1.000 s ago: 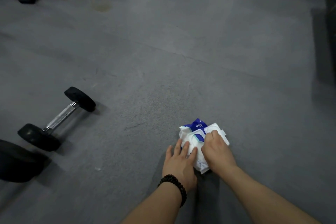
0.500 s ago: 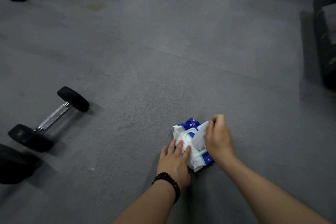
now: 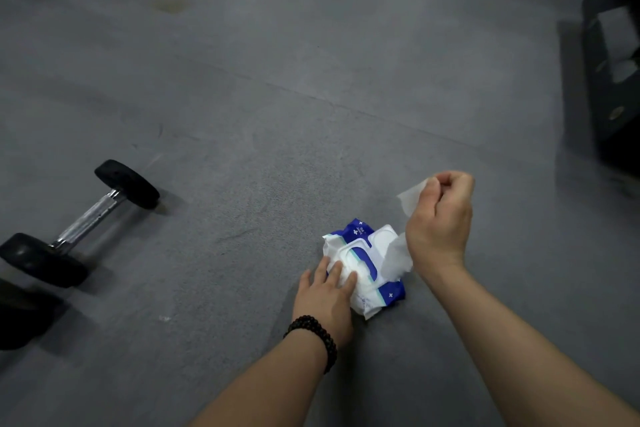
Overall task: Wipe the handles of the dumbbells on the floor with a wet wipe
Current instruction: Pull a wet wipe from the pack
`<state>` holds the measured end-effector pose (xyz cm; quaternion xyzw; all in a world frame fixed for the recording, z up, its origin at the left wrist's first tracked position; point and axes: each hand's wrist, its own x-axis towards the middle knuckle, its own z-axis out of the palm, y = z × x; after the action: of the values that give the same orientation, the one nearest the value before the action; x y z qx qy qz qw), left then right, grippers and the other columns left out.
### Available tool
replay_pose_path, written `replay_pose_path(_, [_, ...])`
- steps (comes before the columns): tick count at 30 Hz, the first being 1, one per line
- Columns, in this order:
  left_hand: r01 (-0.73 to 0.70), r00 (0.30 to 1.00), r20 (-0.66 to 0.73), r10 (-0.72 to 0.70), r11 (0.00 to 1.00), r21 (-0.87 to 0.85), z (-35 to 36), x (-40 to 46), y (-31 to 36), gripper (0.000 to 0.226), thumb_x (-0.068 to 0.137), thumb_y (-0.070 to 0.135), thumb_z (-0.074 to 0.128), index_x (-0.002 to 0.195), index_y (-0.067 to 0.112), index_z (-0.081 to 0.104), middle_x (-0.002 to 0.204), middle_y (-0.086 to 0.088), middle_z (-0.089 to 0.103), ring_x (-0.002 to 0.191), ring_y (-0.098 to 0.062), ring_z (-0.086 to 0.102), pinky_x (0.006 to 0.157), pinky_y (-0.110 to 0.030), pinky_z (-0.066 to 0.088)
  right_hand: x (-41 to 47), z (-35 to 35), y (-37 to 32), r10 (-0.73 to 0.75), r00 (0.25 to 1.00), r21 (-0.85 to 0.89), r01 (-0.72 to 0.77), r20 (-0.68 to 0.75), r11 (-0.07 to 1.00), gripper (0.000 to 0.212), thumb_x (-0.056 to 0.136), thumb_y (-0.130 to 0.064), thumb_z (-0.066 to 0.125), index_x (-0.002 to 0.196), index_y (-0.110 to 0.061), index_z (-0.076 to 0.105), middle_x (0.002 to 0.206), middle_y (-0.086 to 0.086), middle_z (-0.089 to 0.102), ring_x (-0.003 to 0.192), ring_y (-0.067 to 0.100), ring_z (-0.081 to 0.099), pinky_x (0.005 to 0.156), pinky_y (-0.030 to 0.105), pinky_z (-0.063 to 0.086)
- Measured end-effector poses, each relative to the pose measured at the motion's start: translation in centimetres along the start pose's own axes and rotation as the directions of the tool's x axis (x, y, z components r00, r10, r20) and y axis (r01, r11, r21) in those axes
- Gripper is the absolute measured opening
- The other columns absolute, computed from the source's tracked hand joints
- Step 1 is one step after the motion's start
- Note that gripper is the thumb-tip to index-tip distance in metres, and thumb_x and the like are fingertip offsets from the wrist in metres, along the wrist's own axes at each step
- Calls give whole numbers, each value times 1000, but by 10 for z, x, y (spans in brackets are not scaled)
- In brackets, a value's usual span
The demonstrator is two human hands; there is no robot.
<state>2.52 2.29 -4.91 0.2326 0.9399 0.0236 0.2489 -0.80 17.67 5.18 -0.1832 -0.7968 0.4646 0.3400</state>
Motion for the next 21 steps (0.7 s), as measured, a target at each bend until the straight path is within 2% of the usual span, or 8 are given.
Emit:
replay_pose_path(2, [2, 1000, -7, -2, 1000, -24, 1, 1, 0, 75, 92, 41, 51, 156, 29, 13, 165, -7, 5, 151, -27, -8, 120, -48, 2, 9, -4, -7, 12, 1000, -6, -12, 18, 1000, 7, 101, -6, 45, 97, -12, 44, 74, -14, 47, 66, -18, 50, 55, 11, 33])
replay_pose_path(4, [9, 1000, -14, -10, 999, -53, 0, 1, 2, 74, 92, 42, 51, 155, 28, 15, 165, -7, 6, 151, -26, -5, 121, -46, 5, 12, -7, -7, 36, 997, -41, -33, 63, 999, 5, 101, -10, 45, 98, -13, 45, 73, -14, 49, 66, -11, 52, 55, 20, 30])
replay_pose_path(6, [12, 1000, -13, -13, 998, -69, -2, 2, 4, 75, 92, 44, 52, 155, 27, 16, 164, -8, 6, 151, -26, -3, 122, -46, 6, 13, -8, -1, 92, 989, -126, -78, 116, 989, 5, 101, -15, 44, 96, -14, 45, 73, -12, 50, 66, 4, 52, 62, 30, 31])
replay_pose_path(9, [15, 1000, -12, -16, 998, -57, -2, 2, 7, 76, 93, 44, 52, 156, 25, 13, 165, -8, 1, 151, -26, -4, 121, -45, 6, 14, -11, 17, 264, 944, -320, -193, 197, 928, 11, 100, -23, 45, 96, -14, 49, 81, -3, 54, 80, 22, 49, 69, 33, 32])
replay_pose_path(13, [21, 1000, -1, -21, 998, -64, 5, -1, 6, 77, 93, 37, 50, 157, 27, 8, 165, -7, -4, 151, -25, -7, 121, -45, 5, 6, -12, 51, 559, 784, -410, -432, 270, 803, 34, 94, -37, 55, 116, -12, 59, 109, 3, 62, 106, 26, 57, 89, 36, 43])
replay_pose_path(15, [23, 1000, -3, -23, 997, -71, 9, -2, 5, 75, 95, 36, 47, 157, 28, 6, 165, -6, -4, 151, -24, -7, 121, -45, 5, 0, -12, 65, 664, 691, -355, -567, 286, 743, 37, 90, -34, 59, 120, -12, 60, 112, 3, 64, 103, 27, 61, 93, 42, 49])
replay_pose_path(18, [16, 1000, -13, -17, 997, -81, 12, -3, 3, 72, 96, 36, 44, 157, 29, 6, 166, -4, -4, 151, -23, -8, 121, -45, 5, -7, -16, 75, 752, 576, -253, -713, 321, 654, 24, 89, -24, 57, 109, -13, 62, 97, 8, 65, 86, 28, 64, 77, 41, 55])
replay_pose_path(21, [16, 1000, 0, -16, 996, -83, 12, -2, 2, 73, 97, 36, 44, 157, 30, 4, 166, -3, -7, 151, -22, -9, 121, -45, 5, -12, -19, 79, 802, 494, -219, -787, 337, 577, 9, 89, -18, 55, 94, -12, 59, 87, 13, 63, 75, 30, 62, 65, 36, 50])
